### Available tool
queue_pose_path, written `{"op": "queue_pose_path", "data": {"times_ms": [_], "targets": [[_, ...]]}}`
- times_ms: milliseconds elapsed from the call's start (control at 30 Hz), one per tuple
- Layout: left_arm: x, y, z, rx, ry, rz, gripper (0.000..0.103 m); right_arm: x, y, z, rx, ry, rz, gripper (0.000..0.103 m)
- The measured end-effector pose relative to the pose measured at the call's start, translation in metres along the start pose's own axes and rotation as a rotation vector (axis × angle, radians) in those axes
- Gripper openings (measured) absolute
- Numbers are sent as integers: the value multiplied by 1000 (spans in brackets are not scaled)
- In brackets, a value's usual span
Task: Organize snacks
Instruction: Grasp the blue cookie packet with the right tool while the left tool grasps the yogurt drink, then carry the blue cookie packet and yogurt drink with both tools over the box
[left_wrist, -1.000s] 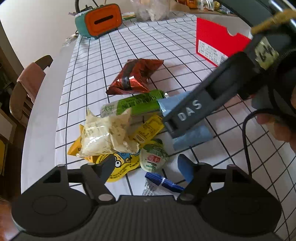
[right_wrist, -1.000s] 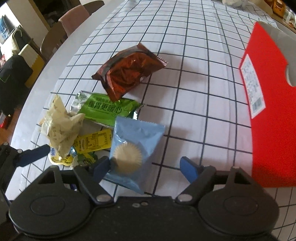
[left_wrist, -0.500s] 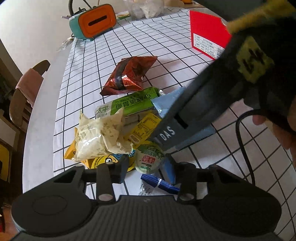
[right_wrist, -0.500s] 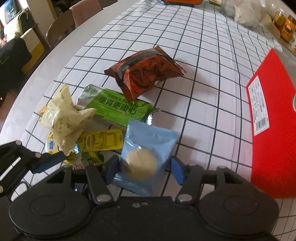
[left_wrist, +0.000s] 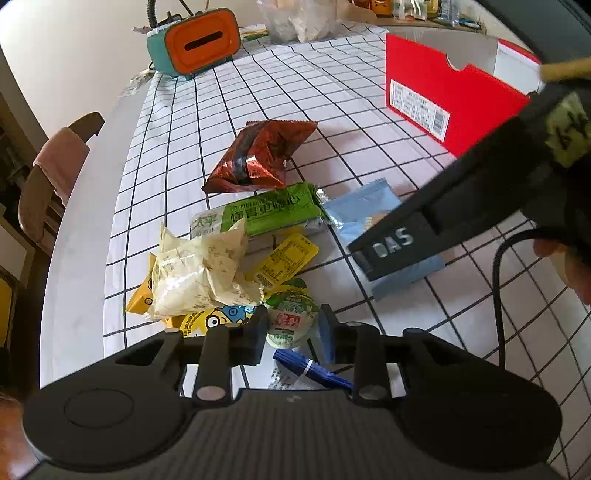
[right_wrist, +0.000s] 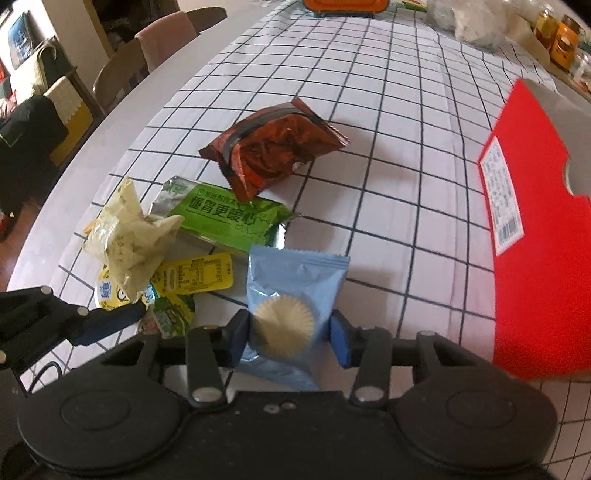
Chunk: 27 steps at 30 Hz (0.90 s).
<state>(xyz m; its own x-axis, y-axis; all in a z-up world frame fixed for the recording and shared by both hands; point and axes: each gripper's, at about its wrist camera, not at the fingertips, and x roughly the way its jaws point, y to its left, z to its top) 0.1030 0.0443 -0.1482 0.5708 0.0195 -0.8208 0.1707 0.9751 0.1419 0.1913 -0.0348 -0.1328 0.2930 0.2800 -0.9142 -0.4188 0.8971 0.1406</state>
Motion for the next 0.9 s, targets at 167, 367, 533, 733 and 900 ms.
{"op": "queue_pose_path", "data": {"times_ms": [167, 367, 533, 733, 900], "targets": [[-6, -5, 2, 3, -14, 9, 20, -14, -12, -5, 27, -24, 16, 45], [-7, -8, -1, -12, 0, 2, 19, -35, -25, -13, 43, -54, 41, 45], [-6, -7, -1, -44, 12, -8, 20, -48, -32, -21, 56, -63, 67, 45], [-3, -4, -2, -71, 31, 13, 27, -65, -36, -34, 65, -82, 113, 45], [1, -5, -3, -57, 29, 13, 58, -72, -40, -43, 94, -89, 139, 45]]}}
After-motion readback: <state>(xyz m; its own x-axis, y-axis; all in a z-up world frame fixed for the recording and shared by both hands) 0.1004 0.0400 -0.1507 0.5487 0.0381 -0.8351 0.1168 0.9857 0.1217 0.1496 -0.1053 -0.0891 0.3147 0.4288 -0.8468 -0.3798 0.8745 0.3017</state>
